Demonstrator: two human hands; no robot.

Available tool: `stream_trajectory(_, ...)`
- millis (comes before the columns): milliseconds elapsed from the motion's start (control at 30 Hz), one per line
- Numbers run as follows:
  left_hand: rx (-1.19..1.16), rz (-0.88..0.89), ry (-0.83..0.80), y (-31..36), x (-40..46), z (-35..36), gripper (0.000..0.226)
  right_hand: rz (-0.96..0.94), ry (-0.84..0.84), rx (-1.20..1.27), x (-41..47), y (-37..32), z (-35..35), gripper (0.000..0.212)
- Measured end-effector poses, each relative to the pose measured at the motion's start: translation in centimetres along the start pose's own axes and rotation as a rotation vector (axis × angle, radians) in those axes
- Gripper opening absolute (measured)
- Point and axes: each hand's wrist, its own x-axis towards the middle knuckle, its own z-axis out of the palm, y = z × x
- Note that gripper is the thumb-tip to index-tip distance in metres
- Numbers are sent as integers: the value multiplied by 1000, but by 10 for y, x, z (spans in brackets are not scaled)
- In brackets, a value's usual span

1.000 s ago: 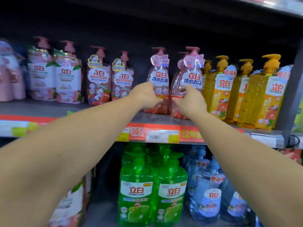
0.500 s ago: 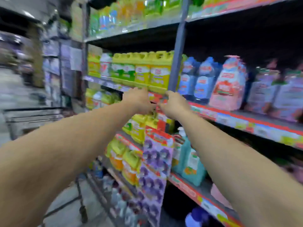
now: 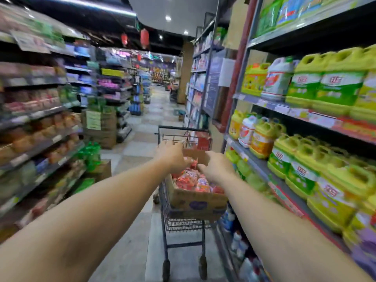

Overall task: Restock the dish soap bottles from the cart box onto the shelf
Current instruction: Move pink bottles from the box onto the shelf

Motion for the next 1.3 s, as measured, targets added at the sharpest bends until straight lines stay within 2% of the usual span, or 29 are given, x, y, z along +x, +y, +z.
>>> stream_trajectory(133, 56, -6, -55, 0, 57, 54, 74, 43, -49, -35, 69, 38, 46, 59)
stream_trajectory(400, -30, -127, -223, -1, 187, 153, 71, 172, -200, 4, 197, 127, 112, 62)
stream_trajectory(667, -274, -250, -444, -27, 289, 271, 77, 234, -351, 6, 286, 162, 190, 61)
stream_trajectory(867, -539, -295, -680, -55, 358, 368, 97, 410, -477, 113, 348, 182, 265, 66)
stream_trajectory(1000, -651, -395, -835, -86, 393, 489, 115, 562, -536, 220, 379, 178, 310, 62)
stream_trajectory(1067, -656, -408, -901, -91, 398, 519, 104, 596, -549, 253, 395, 174, 328, 64)
stream_trajectory(1133, -666, -357, -979, -79, 400, 463, 84, 629, -562, 267, 409, 173, 344, 67)
stream_trajectory(1200, -715, -415, -1039, -76, 402, 439, 59, 644, -593, 282, 417, 171, 356, 72)
stream_trajectory(1267, -733, -467, -1100, -76, 405, 439, 55, 680, -626, 312, 424, 170, 366, 72)
stream_trajectory(1300, -757, -459, -1135, -78, 406, 442, 60, 698, -632, 336, 427, 171, 372, 67)
